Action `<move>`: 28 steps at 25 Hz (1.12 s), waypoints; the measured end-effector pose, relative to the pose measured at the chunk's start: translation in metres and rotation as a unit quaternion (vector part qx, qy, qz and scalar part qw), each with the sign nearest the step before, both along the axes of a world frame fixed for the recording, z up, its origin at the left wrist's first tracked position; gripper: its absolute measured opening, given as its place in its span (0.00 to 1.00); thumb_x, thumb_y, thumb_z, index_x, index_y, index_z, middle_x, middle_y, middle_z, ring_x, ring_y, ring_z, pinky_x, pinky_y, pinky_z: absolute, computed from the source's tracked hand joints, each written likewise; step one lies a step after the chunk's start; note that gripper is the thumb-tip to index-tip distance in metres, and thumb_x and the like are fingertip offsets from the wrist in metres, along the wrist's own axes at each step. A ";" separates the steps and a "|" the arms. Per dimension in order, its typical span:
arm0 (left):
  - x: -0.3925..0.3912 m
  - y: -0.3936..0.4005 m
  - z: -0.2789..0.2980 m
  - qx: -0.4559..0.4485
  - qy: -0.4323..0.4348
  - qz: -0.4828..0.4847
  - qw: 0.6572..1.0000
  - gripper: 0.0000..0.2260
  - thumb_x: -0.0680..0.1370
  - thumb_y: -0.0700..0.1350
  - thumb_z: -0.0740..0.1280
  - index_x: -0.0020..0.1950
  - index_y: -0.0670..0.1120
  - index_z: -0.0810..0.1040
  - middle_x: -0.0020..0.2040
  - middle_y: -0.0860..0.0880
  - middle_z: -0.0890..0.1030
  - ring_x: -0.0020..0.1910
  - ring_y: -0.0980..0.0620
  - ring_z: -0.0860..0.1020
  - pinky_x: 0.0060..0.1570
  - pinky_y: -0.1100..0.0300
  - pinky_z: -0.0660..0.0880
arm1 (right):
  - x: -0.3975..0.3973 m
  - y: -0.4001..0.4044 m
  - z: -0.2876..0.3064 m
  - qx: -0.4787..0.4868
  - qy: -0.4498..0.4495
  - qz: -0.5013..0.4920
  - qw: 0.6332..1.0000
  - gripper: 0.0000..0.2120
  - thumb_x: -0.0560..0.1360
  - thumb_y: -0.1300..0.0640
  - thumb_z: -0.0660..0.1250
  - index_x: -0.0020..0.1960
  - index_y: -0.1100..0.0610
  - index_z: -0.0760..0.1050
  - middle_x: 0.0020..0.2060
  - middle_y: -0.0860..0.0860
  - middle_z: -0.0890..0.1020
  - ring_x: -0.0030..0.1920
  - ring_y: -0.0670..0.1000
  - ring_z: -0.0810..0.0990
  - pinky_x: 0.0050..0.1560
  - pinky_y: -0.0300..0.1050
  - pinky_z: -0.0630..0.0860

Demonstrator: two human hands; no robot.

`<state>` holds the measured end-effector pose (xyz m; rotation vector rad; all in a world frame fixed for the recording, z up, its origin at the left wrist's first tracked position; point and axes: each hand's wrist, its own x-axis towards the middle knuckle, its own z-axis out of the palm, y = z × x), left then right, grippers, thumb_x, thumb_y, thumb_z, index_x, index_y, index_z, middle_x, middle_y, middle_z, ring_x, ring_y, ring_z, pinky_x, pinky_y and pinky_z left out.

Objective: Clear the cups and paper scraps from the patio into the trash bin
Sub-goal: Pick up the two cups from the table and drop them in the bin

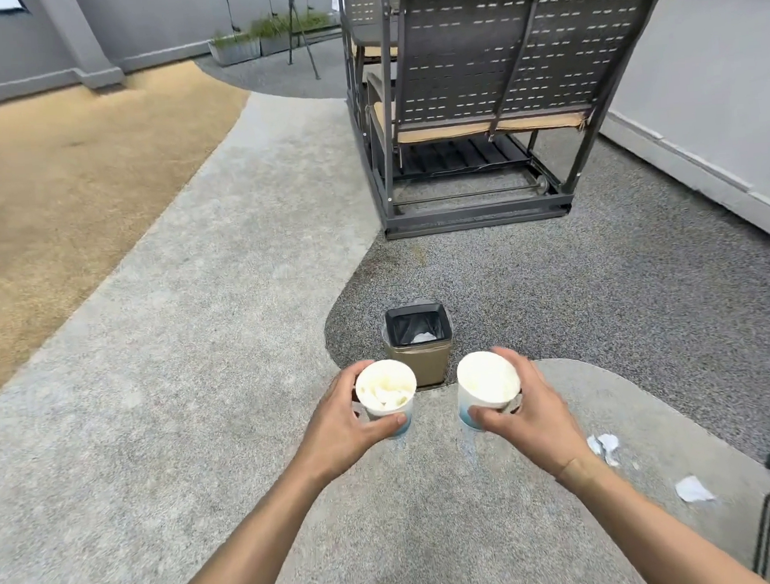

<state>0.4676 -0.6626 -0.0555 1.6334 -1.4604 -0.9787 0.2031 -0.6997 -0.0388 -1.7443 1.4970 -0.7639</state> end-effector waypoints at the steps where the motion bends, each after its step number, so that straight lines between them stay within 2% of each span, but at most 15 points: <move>1: 0.004 -0.017 -0.001 0.004 0.000 -0.006 1.000 0.38 0.62 0.61 0.78 0.68 0.60 0.66 0.61 0.61 0.75 0.60 0.61 0.73 0.59 0.59 0.72 | 0.005 -0.015 -0.001 0.005 0.001 -0.006 1.000 0.40 0.62 0.46 0.76 0.69 0.39 0.62 0.63 0.43 0.72 0.60 0.47 0.71 0.59 0.47 0.70; 6: 0.021 -0.110 -0.009 0.012 0.000 -0.013 1.000 0.38 0.64 0.58 0.79 0.70 0.58 0.66 0.63 0.57 0.75 0.62 0.58 0.72 0.60 0.59 0.71 | 0.021 -0.104 -0.008 0.002 0.011 -0.012 1.000 0.40 0.63 0.48 0.78 0.70 0.41 0.62 0.66 0.44 0.70 0.62 0.47 0.71 0.63 0.49 0.70; 9: 0.022 -0.170 -0.015 0.017 -0.008 -0.012 1.000 0.37 0.65 0.57 0.79 0.69 0.59 0.65 0.63 0.57 0.74 0.62 0.56 0.73 0.61 0.56 0.72 | 0.020 -0.165 -0.018 -0.007 0.016 -0.008 1.000 0.40 0.63 0.48 0.77 0.70 0.41 0.62 0.65 0.43 0.69 0.61 0.44 0.69 0.60 0.44 0.68; 13: 0.014 -0.256 -0.019 0.028 -0.014 0.004 1.000 0.37 0.65 0.56 0.79 0.69 0.59 0.65 0.63 0.56 0.75 0.62 0.55 0.73 0.62 0.53 0.74 | 0.012 -0.260 -0.030 -0.007 0.017 0.002 1.000 0.41 0.63 0.49 0.77 0.72 0.44 0.63 0.66 0.45 0.70 0.64 0.45 0.69 0.60 0.42 0.65; 18: -0.005 -0.350 -0.020 0.061 -0.006 0.029 0.998 0.40 0.60 0.63 0.77 0.68 0.59 0.64 0.61 0.56 0.76 0.60 0.56 0.75 0.59 0.57 0.75 | -0.006 -0.366 -0.037 0.014 0.024 0.032 0.999 0.41 0.63 0.48 0.75 0.71 0.42 0.61 0.62 0.42 0.68 0.60 0.42 0.67 0.58 0.41 0.64; 21: -0.015 -0.388 -0.026 0.071 -0.009 0.042 0.997 0.40 0.60 0.62 0.78 0.67 0.62 0.63 0.60 0.57 0.76 0.60 0.57 0.74 0.58 0.58 0.75 | -0.013 -0.408 -0.045 0.030 0.041 0.039 0.998 0.41 0.63 0.49 0.75 0.71 0.42 0.60 0.60 0.42 0.67 0.58 0.42 0.67 0.55 0.42 0.65; 26: -0.009 -0.438 -0.055 0.117 -0.040 0.056 0.991 0.40 0.61 0.62 0.78 0.68 0.61 0.62 0.58 0.59 0.76 0.57 0.60 0.75 0.49 0.69 0.71 | -0.007 -0.461 -0.072 0.085 0.054 0.062 0.993 0.41 0.63 0.56 0.76 0.71 0.45 0.60 0.59 0.44 0.66 0.58 0.44 0.68 0.58 0.42 0.64; 28: -0.002 -0.455 -0.073 0.139 -0.058 0.052 0.987 0.40 0.62 0.62 0.78 0.68 0.61 0.62 0.58 0.59 0.76 0.56 0.60 0.75 0.48 0.68 0.72 | -0.005 -0.475 -0.090 0.109 0.057 0.061 0.991 0.42 0.61 0.58 0.77 0.69 0.45 0.61 0.58 0.44 0.67 0.57 0.45 0.69 0.59 0.43 0.64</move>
